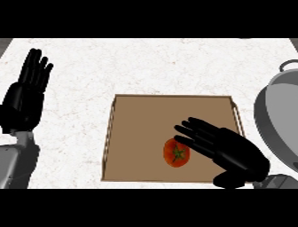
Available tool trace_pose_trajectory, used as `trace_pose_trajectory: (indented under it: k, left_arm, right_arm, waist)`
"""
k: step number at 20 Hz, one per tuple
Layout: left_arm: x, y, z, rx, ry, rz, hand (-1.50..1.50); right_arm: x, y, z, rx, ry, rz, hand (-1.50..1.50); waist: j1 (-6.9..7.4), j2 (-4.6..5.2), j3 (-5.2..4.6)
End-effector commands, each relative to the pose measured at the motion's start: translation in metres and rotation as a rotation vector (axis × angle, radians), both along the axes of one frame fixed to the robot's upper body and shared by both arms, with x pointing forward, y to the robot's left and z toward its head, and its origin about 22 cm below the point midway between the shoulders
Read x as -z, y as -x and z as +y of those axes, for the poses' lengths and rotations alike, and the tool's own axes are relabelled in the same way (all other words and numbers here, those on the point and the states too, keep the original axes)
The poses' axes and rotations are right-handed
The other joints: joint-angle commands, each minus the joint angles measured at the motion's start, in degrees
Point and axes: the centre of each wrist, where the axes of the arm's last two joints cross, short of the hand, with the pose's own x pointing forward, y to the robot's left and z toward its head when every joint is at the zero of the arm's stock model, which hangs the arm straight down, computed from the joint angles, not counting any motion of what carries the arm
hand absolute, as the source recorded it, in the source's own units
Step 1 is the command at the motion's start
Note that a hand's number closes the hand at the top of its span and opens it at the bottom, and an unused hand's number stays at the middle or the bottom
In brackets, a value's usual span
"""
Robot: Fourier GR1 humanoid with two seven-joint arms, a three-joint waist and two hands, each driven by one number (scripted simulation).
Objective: Pick the tomato from the tray and place it in the pot
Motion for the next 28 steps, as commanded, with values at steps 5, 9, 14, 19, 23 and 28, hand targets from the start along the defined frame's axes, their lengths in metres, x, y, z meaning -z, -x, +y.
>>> trace_pose_trajectory:
  k: [5, 9, 14, 19, 23, 28]
  left_arm:
    - [0.009, -0.005, 0.002, -0.01, -0.012, 0.005, 0.0]
    - [0.008, 0.009, 0.004, -0.004, 0.013, 0.007, 0.0]
    - [-0.01, -0.016, -0.009, 0.008, 0.004, 0.014, 0.0]
    - [0.005, 0.002, -0.007, -0.01, 0.009, 0.011, 0.0]
    - [0.004, 0.003, 0.012, 0.02, 0.004, -0.004, 0.0]
    - [0.008, 0.003, -0.008, -0.008, 0.004, 0.004, 0.0]
  right_arm:
    - [0.008, 0.005, 0.018, 0.062, 0.044, -0.033, -1.5]
    - [0.016, -0.004, 0.042, 0.099, 0.07, -0.035, -1.5]
    - [0.042, -0.03, 0.035, 0.077, 0.048, -0.025, -1.5]
    - [0.056, -0.023, 0.05, 0.057, 0.054, -0.027, -1.5]
    - [0.065, -0.015, 0.067, 0.032, 0.041, -0.002, -1.5]
    - [0.048, -0.007, 0.081, -0.131, 0.054, -0.095, 1.5]
  waist:
    - [-0.15, 0.02, -0.02]
    - [0.15, 0.0, -0.01]
    - [0.02, 0.09, 0.01]
    - [0.09, 0.02, 0.0]
    - [0.15, 0.04, 0.0]
    - [-0.08, -0.03, -0.01]
